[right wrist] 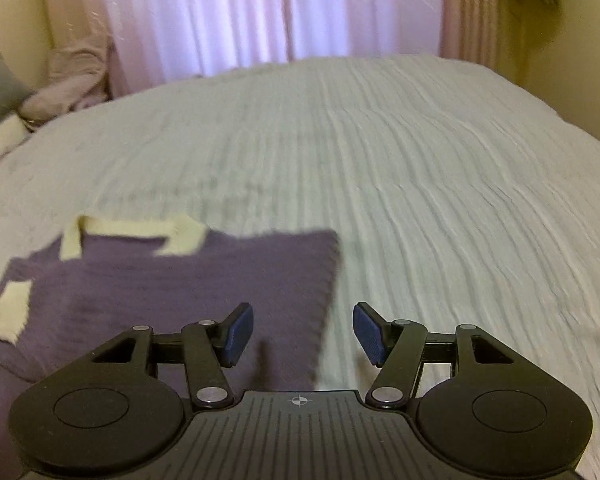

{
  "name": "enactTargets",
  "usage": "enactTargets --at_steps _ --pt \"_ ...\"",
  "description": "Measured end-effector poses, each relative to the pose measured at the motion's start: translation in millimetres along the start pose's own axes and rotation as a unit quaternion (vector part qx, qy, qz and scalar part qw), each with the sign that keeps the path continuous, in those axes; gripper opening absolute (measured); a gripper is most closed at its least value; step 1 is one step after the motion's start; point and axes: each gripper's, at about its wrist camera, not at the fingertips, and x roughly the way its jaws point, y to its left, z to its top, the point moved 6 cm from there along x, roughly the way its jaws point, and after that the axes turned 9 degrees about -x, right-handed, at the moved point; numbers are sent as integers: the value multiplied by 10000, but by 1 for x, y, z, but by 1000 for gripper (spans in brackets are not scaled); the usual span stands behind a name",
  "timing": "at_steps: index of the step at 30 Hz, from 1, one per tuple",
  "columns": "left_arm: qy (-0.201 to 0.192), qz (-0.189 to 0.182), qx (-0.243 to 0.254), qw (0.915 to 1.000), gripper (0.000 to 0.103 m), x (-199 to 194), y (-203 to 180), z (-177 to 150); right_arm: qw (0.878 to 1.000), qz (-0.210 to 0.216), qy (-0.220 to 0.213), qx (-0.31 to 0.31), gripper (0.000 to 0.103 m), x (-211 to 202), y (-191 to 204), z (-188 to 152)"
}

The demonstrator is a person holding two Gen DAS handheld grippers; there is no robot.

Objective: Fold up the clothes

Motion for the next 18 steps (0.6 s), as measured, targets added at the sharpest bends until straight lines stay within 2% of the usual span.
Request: enactTargets --at_steps 3,4,5,8,10,13,15,16,18 --pt "527 -418 716 9952 7 24 -30 -13 9997 160 -92 -181 59 18 11 13" --pt "615 -389 936 9929 7 36 -35 -20 9994 250 -126 -222 51 25 14 16" --pt "699 -354 1154 9902 7 47 -40 -26 9989 343 -161 -262 48 31 17 18" --pt "806 -51 1335 9877 7 82 -25 -41 9980 489 73 -383 48 72 25 17" --pt "787 -34 1282 9886 3 86 -21 -40 9965 370 417 -628 48 97 26 7" --pt "636 -52 1320 9892 3 76 -24 -30 9974 347 444 -453 48 105 19 7" --pt "494 -78 1389 9890 4 63 -30 -21 9985 220 413 -287 48 93 17 16" --pt "438 -267 1344 9896 4 54 -31 -19 9990 144 353 -216 48 85 17 20" --pt "556 -412 1358 9883 5 44 -30 -21 9994 302 112 -81 48 63 21 24"
